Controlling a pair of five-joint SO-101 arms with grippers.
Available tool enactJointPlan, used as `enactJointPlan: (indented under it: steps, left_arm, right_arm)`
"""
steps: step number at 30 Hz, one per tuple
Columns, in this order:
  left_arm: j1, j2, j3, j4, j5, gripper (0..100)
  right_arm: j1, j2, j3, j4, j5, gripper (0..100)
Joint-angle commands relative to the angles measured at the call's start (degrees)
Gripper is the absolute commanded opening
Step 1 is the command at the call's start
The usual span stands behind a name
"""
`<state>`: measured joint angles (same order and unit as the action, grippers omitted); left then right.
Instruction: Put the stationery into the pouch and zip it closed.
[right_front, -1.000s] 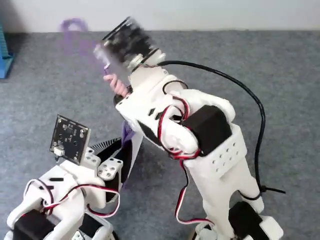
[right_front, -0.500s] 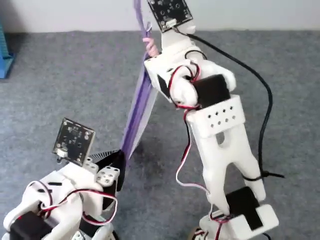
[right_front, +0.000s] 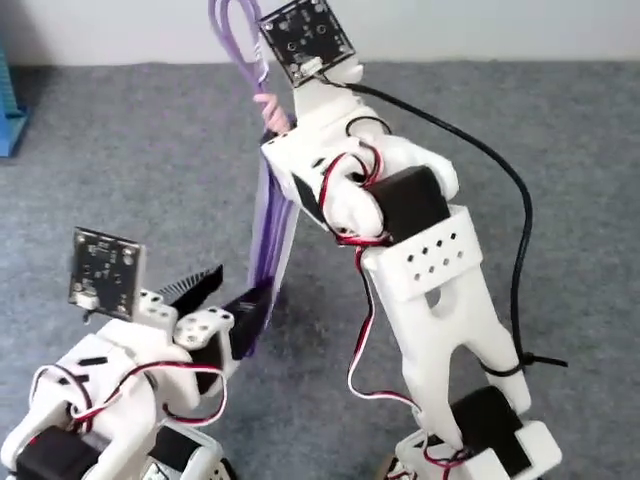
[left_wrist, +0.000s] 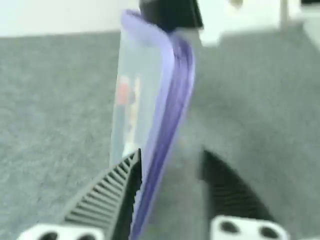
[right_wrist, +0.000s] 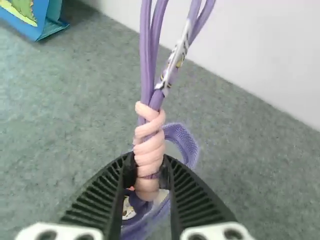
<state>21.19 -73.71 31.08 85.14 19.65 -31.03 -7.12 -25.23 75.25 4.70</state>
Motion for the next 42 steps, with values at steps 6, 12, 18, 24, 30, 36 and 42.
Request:
enactJointPlan:
  steps: [6,12,18,24,30,36,42]
  left_arm:
    - [0.0,5.01,0.57,-10.46,1.41,29]
    - [-0.44,9.14,1.01,-14.15,-0.62,26]
    - [-0.44,12.22,1.01,-14.42,-2.73,21]
    - [-0.44,12.66,1.01,-14.42,-4.66,12]
    - [-0.44,12.31,6.9,-22.51,-6.42,11]
    - [-0.44,12.31,9.8,-27.08,-6.42,10]
    - [-0.35,12.4,9.98,-24.79,-6.77,6]
  right_arm:
    - [-3.03,-3.03,-0.79,2.33,-0.62,0.7]
    - [-4.0,-3.03,-0.79,2.33,-0.62,0.7]
    - [-4.0,-3.12,-0.88,2.33,-0.62,0.7]
    - [-4.0,-3.12,-0.88,2.24,-0.53,0.7]
    - [-4.0,-3.12,-0.88,2.33,-0.53,0.7]
    - [-4.0,-3.12,-0.88,2.33,-0.53,0.7]
    - [-4.0,-3.12,-0.88,2.33,-0.62,0.7]
